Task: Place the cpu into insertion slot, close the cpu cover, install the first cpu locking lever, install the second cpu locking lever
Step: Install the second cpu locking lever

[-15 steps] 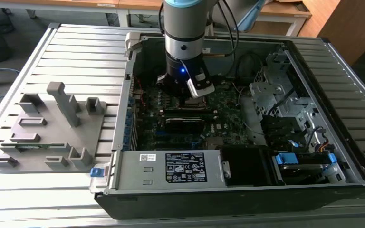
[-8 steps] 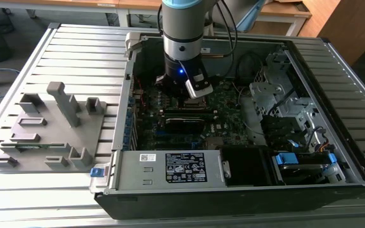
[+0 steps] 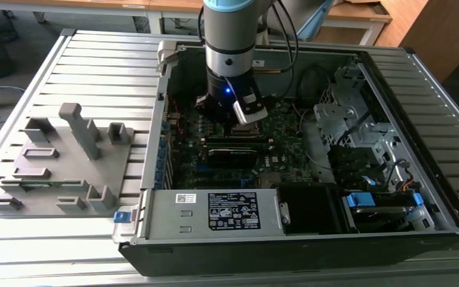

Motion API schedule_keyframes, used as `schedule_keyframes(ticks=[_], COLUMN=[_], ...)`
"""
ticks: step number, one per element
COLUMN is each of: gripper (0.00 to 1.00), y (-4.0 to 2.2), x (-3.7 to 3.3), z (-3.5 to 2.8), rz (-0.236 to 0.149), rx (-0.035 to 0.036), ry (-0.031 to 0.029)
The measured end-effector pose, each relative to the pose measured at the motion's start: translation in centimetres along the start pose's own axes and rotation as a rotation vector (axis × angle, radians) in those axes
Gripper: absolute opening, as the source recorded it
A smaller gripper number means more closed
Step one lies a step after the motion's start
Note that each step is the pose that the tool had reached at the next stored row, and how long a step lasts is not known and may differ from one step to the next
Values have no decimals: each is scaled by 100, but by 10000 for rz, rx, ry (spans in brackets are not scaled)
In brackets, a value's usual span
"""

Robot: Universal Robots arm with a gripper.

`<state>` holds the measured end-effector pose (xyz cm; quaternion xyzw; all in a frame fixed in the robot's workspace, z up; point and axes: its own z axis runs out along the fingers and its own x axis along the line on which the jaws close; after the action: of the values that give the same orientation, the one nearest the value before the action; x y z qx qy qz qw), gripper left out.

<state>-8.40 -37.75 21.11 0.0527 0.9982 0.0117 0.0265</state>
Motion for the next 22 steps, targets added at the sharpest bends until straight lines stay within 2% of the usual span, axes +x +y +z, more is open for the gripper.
schedule_keyframes(ticks=[14, 15, 16, 17, 22], gripper=[11, 11, 11, 11, 11], y=[-1, -2, -2, -1, -3], x=[6, 7, 7, 7, 12], z=[22, 22, 23, 22, 43], rz=[-1, 2, 7, 9, 7], rx=[5, -38, -116, -146, -155], ry=[2, 6, 14, 17, 17])
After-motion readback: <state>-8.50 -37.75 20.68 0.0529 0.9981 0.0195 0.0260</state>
